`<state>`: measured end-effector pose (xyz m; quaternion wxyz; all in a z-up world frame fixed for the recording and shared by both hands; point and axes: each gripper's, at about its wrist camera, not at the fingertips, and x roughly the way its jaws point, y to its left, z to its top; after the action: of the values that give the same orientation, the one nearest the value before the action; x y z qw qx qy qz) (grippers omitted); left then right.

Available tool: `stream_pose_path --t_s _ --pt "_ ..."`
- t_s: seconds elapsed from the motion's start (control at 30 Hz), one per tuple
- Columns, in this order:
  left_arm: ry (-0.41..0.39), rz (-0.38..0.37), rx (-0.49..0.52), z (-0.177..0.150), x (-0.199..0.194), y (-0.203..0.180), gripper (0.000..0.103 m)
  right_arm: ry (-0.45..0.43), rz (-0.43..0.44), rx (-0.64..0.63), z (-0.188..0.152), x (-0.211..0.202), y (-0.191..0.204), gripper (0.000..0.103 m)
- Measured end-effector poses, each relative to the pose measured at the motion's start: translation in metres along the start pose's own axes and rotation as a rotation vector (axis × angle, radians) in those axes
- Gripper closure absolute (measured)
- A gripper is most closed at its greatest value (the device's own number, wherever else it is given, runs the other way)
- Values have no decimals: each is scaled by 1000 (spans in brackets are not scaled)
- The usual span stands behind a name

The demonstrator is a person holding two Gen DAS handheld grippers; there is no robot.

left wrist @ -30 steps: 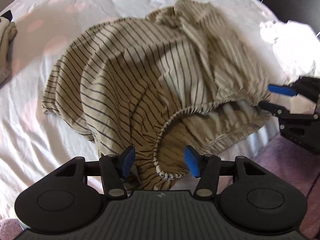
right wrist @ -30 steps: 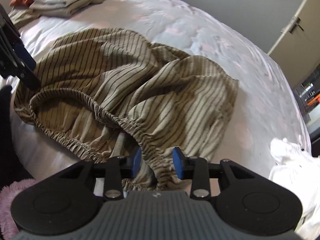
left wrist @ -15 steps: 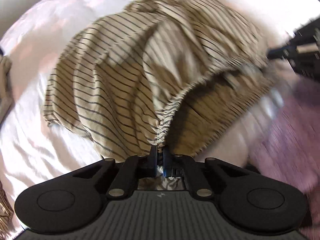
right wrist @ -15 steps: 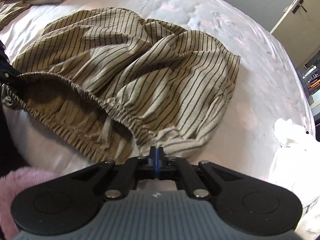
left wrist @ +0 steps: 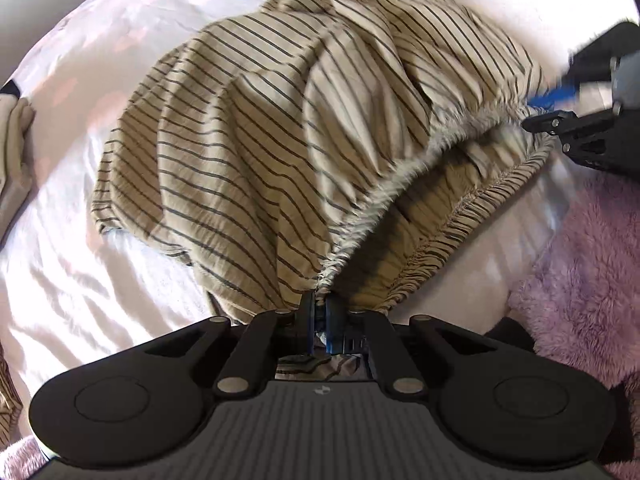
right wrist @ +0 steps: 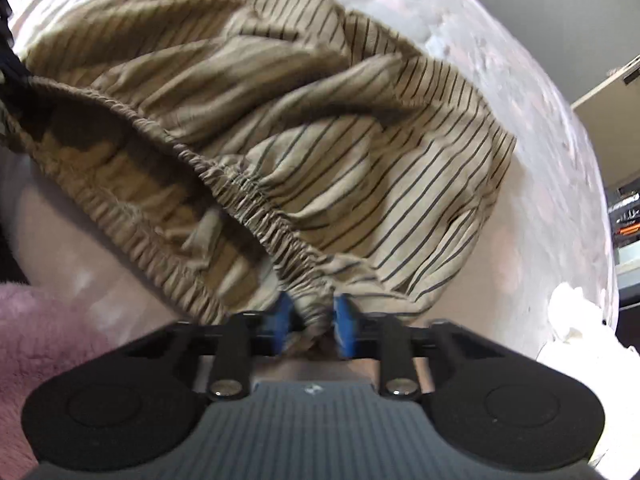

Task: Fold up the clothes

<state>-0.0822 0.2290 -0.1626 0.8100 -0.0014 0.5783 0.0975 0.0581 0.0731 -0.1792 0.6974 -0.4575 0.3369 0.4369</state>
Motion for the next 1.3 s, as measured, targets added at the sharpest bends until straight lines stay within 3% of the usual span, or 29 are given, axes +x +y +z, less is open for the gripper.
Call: stream_pose_path --t_s 0.17,0.27,0.57,0.77,0.87,0.93,1.0,1.03,1.1,1.3 --pt "-33 -34 31 -6 -22 -3 100 -28 22 108 -8 -32 -23 97" --pt "7 -42 109 -9 -22 -12 100 2 39 102 -16 -42 -29 97" --pt "168 -61 250 -21 18 -23 100 121 156 100 -18 -16 -24 97" --pt "164 -103 241 -22 13 -14 98 112 189 134 -17 -18 -32 95" --pt "122 -126 210 -21 -1 -3 85 72 193 113 -15 -29 -31 89" --pt "80 -139 197 -18 -13 4 74 49 206 51 -10 -32 -23 71" --pt "24 -141 199 -13 -25 4 61 26 220 -10 -6 -36 -14 60" --pt "-5 -141 200 -10 -30 4 53 14 227 -41 -4 -38 -10 60" --pt "-42 -127 230 -4 -34 -8 52 -9 240 -103 0 -41 -2 60" --pt "-48 -91 354 2 -9 -45 53 -69 275 -271 12 -46 23 60"
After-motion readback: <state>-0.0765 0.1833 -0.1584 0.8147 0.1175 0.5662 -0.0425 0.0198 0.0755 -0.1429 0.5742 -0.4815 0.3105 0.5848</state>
